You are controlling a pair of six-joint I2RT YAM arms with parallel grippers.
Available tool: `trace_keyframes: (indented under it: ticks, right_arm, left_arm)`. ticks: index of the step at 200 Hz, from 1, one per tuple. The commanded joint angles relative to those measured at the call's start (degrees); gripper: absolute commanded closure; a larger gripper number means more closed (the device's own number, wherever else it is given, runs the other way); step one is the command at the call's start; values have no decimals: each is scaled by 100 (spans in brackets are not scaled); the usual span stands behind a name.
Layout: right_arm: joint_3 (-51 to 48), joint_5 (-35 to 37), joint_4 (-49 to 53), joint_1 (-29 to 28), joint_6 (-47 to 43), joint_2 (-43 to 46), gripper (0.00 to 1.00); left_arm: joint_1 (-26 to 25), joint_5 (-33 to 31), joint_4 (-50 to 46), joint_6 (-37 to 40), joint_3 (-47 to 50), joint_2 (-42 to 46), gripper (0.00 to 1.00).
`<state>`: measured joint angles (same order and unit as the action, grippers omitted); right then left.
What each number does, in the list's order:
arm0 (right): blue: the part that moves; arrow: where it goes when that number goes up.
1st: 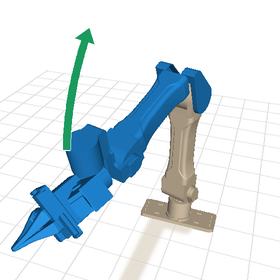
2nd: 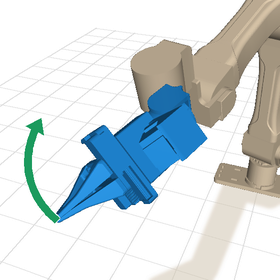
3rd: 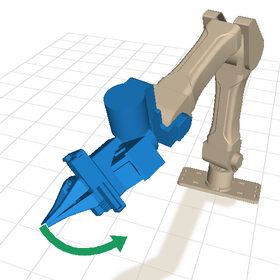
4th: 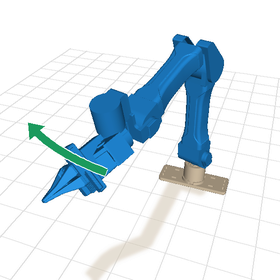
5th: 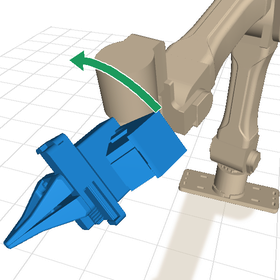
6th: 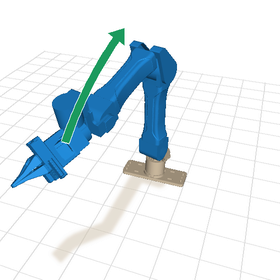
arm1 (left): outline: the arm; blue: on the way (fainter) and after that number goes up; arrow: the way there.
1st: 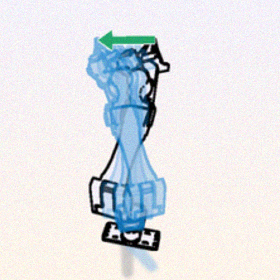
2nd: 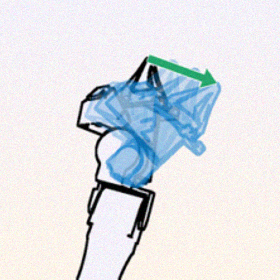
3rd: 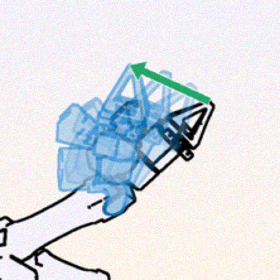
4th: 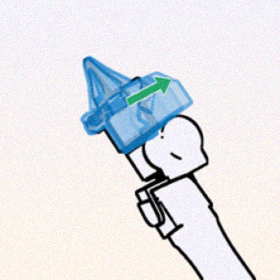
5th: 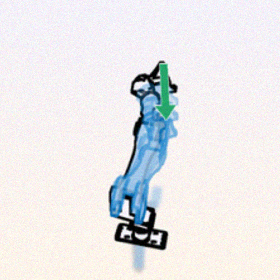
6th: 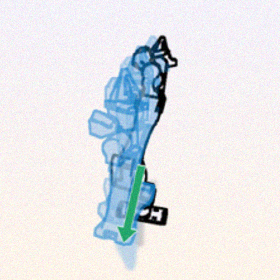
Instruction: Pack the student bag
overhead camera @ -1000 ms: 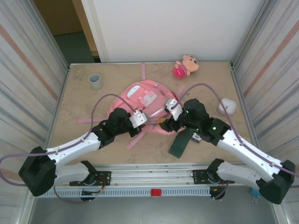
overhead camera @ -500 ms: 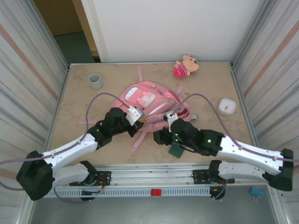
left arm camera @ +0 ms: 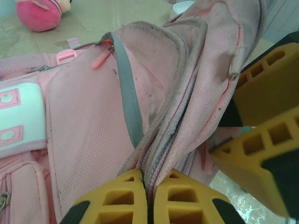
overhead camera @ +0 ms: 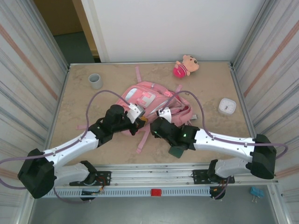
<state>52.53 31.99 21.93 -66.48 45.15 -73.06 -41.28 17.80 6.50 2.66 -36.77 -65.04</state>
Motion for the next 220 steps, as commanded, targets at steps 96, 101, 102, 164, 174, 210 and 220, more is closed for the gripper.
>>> trace_keyframes:
  ticks: [96, 101, 102, 164, 174, 210, 220]
  right_arm:
    - [422, 780, 594, 86, 129, -185, 72]
    - [477, 804, 694, 82, 134, -204, 73]
    - [486, 811, 714, 87, 134, -211, 74]
    - [312, 111, 1170, 559, -101, 498, 85]
    - [192, -128, 1195, 711, -139, 658, 86]
    - [-51, -704, 1356, 1140, -286, 1074, 88]
    - [-91, -1003, 1307, 1272, -379, 1162, 88]
  left_arm:
    - [-21, 528, 84, -285, -377, 137, 100]
    - [-20, 515, 68, -268, -379, 137, 100]
    - [-21, 506, 65, -267, -381, 143, 100]
    - [15, -128, -755, 265, -445, 357, 100]
    - [38, -129, -807, 298, -414, 423, 100]
    - [129, 9, -656, 213, -260, 577, 100]
    - [138, 71, -632, 196, -260, 581, 100]
